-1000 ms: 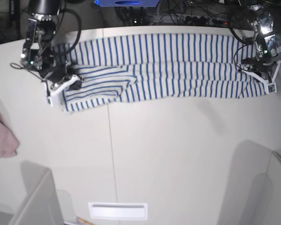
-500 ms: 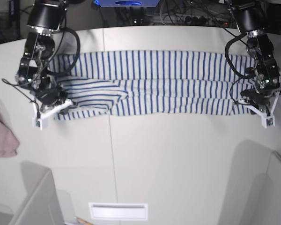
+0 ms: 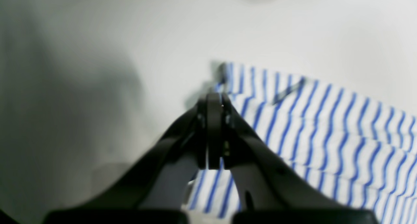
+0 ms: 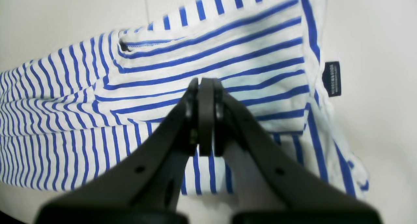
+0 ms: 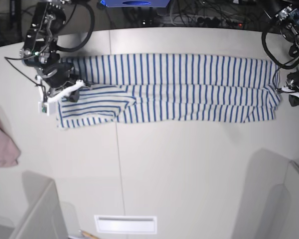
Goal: Fold the T-shirt properly
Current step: 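Grasp the folded strip ends and pull it toward the table center, then regrasp the strip ends with both grippers and lift slightly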
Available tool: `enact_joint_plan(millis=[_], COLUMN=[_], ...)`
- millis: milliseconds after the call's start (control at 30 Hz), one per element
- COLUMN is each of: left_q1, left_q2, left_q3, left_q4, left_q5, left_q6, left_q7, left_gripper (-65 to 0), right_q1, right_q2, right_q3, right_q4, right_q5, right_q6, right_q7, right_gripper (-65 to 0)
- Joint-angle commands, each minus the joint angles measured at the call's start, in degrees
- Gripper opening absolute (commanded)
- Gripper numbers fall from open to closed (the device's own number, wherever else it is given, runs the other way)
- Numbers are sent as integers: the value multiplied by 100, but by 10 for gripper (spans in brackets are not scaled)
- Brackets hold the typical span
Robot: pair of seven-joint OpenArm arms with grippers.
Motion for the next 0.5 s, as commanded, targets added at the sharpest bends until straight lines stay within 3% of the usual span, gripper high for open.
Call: enact_joint_plan(millis=[0,67,200,267,467], left_q1=[-52,-52,-122,-149,-201], left_q2=[-122,-96,-105,-105,-114], left_q3=[-118,-311,-364,-355,-74], left_q4=[87,-107,-836,-1153,-1935], left_q5=[-92,-92,-92,-92,-92], left_q6=[-138,-411,-903,-1184,-1422], left_q7=[-133,-133,-150,-221,-959], left_gripper=[-640,-500,-150,-20,0], right_q1=[16,-19,-19,-19,-19], right_q2=[33,33,33,33,33], right_q3=[18,18,18,18,18], right_q4=[99,99,99,99,99], right_q5=[62,62,62,62,62], right_q6=[27,27,27,27,27], right_q7=[119,119,119,119,119], right_gripper=[-650,-650,-650,-650,-650])
